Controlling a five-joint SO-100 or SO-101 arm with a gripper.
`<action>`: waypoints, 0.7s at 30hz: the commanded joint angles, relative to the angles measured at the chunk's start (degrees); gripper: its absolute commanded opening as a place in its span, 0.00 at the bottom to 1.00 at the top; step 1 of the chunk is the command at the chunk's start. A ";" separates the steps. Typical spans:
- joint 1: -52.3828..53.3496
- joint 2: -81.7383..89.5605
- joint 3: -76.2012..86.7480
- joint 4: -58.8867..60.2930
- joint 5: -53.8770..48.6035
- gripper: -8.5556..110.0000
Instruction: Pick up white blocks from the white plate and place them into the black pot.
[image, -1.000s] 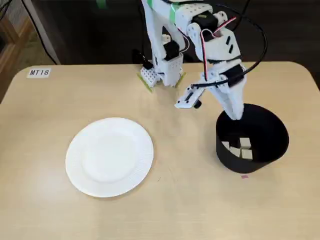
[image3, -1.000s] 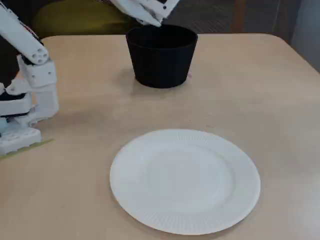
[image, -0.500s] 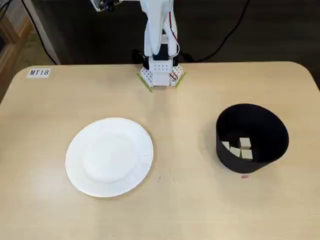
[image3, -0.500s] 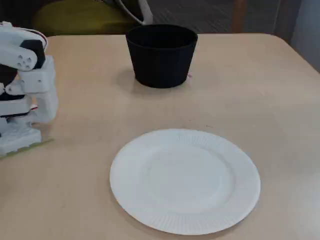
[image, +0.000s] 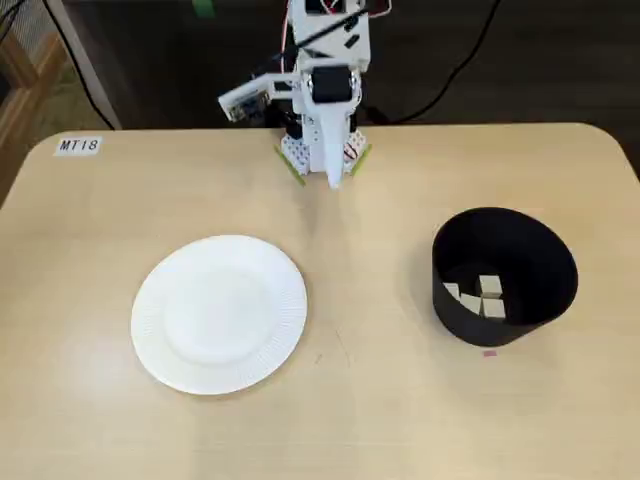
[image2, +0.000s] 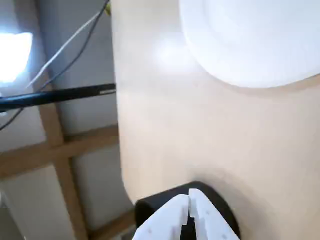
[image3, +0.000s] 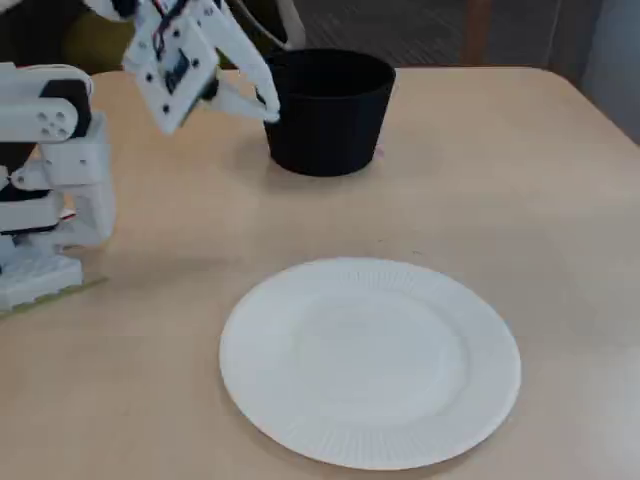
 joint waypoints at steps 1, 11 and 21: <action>0.35 5.62 7.29 -2.02 0.26 0.05; 1.67 11.43 18.98 1.49 -1.32 0.05; 1.32 11.43 19.86 1.58 -0.35 0.09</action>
